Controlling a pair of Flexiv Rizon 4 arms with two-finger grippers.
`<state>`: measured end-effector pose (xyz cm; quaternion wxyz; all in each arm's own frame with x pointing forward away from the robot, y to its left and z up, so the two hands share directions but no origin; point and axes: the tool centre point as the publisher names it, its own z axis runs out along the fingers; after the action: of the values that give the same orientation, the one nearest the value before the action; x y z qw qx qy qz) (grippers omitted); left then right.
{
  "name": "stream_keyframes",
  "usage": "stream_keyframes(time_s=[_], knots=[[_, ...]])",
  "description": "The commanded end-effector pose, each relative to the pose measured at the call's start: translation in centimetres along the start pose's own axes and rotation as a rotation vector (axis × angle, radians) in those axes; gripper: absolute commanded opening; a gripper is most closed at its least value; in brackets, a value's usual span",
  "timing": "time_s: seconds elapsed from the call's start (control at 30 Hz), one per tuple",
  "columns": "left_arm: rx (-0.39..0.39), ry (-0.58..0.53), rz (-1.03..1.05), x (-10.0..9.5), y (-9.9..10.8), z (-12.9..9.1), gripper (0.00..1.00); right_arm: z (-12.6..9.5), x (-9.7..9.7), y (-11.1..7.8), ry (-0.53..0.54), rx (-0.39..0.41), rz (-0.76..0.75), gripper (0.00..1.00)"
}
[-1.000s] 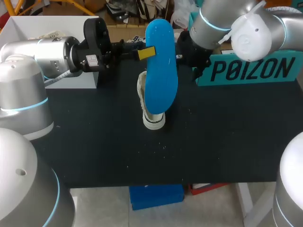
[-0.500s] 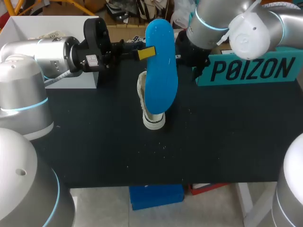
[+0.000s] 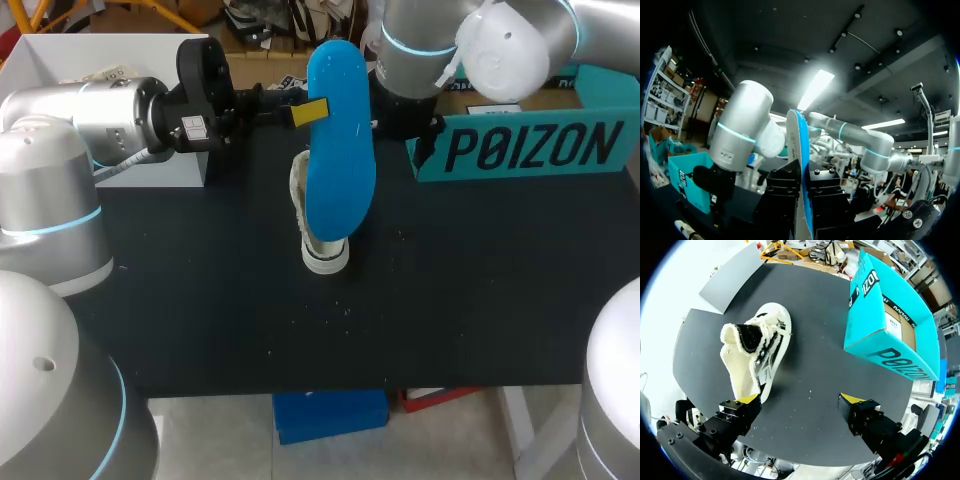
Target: Take the shoe out of the shoebox, open the shoe tongue, remove and reinsert the insole, then place the shoe into the shoebox
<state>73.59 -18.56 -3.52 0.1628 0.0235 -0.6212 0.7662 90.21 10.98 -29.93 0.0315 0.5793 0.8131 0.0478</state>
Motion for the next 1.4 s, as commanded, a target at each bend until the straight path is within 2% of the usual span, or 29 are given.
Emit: stream_keyframes(time_s=[0.03,0.33,0.57,1.4], knots=[[0.001,-0.005,0.002,0.01,0.13,0.16,0.0,0.11,0.15,0.18,-0.028,0.017,0.005,1.0],[0.001,-0.005,0.002,0.01,0.13,0.16,0.0,0.63,0.16,-0.16,-0.013,0.052,0.064,1.0],[0.001,-0.005,0.002,0.01,0.13,0.16,0.0,1.04,0.46,-0.39,-0.02,0.091,0.185,1.0],[0.001,-0.005,0.002,0.01,0.13,0.16,0.0,1.04,0.46,-0.39,-0.02,0.091,0.185,1.0]])
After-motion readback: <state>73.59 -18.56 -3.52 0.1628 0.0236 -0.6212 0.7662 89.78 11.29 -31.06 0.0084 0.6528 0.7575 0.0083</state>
